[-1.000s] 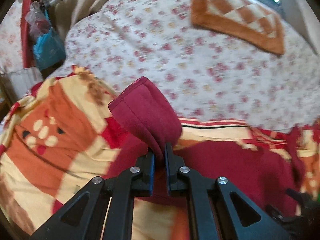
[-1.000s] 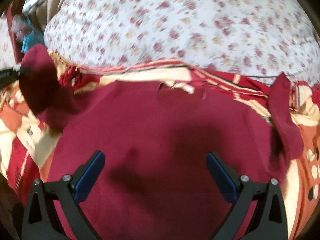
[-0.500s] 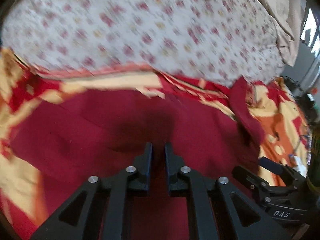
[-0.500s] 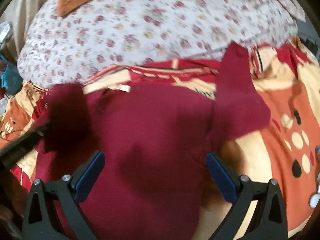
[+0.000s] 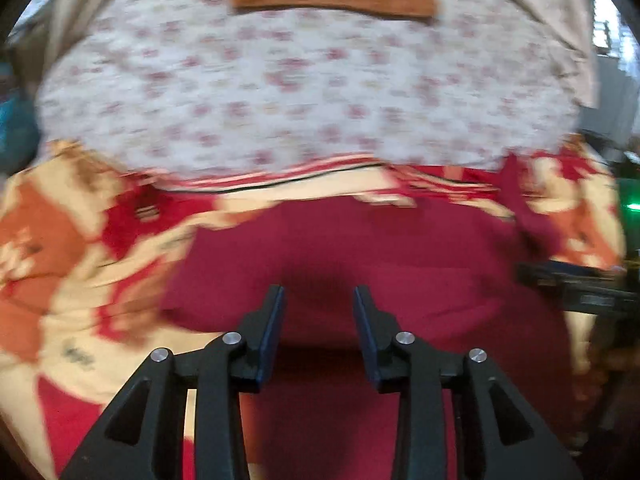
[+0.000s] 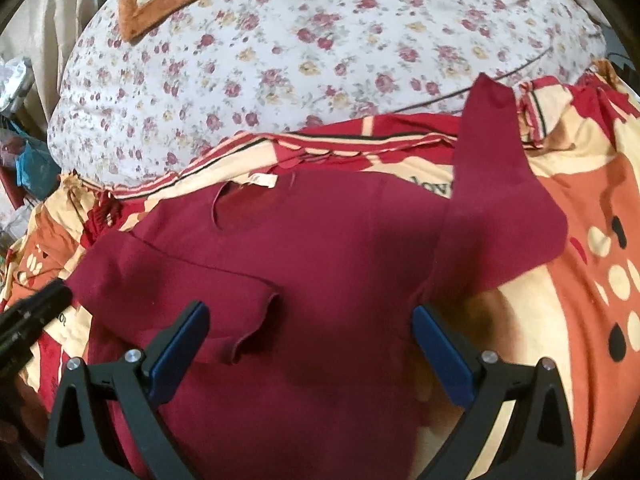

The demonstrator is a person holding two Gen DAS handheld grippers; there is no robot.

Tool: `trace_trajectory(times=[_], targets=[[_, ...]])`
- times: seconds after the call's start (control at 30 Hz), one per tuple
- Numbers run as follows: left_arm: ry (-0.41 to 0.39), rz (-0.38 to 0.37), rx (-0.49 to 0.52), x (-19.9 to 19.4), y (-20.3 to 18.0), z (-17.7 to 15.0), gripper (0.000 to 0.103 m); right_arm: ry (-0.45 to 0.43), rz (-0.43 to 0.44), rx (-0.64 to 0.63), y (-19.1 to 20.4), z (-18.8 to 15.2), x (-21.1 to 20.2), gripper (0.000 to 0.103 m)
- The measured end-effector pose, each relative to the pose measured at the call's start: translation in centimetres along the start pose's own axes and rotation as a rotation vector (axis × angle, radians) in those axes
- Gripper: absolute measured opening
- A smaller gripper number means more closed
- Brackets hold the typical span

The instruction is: Fold small clothes

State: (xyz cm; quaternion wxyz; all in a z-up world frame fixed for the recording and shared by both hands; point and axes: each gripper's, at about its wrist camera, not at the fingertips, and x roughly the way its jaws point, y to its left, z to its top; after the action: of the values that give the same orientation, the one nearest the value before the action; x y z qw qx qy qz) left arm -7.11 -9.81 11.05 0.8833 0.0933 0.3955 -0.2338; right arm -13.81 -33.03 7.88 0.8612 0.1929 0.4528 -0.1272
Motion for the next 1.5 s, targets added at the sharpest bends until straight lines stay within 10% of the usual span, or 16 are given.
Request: trace_trajectory(times=[0.2,0.53,1.0,1.1,1.23,1.5], targets=[[0.096,0.1,-0.158,2.9,5.9,-1.9,0.014,0.054,0.028,-0.161,4.1,-0.3,1.2,0.096],[0.116,0.097,-0.245,2.9,7.6,-3.1,0.014,0.064,-0.002,-0.278,5.1,-1.3,4.1,0.005],[0.062,0.082,-0.321,2.0,7.7,-1.1,0.014,-0.096,-0.257,-0.181,-1.8,4.9,1.9,0.005],[0.062,0.064,-0.308,2.7,6.6,-0.2,0.014,-0.047,-0.244,-0.153,-2.7,5.0,3.6,0.006],[0.099,0.066,-0.281,5.1,5.2,1.0,0.014,-0.056,-0.166,-0.013,-4.4,4.7,2.4,0.046],[0.189,0.154,-0.246,10.8,5.0,1.0,0.014,-0.025,-0.033,-0.142,-1.1,3.6,2.6,0.048]])
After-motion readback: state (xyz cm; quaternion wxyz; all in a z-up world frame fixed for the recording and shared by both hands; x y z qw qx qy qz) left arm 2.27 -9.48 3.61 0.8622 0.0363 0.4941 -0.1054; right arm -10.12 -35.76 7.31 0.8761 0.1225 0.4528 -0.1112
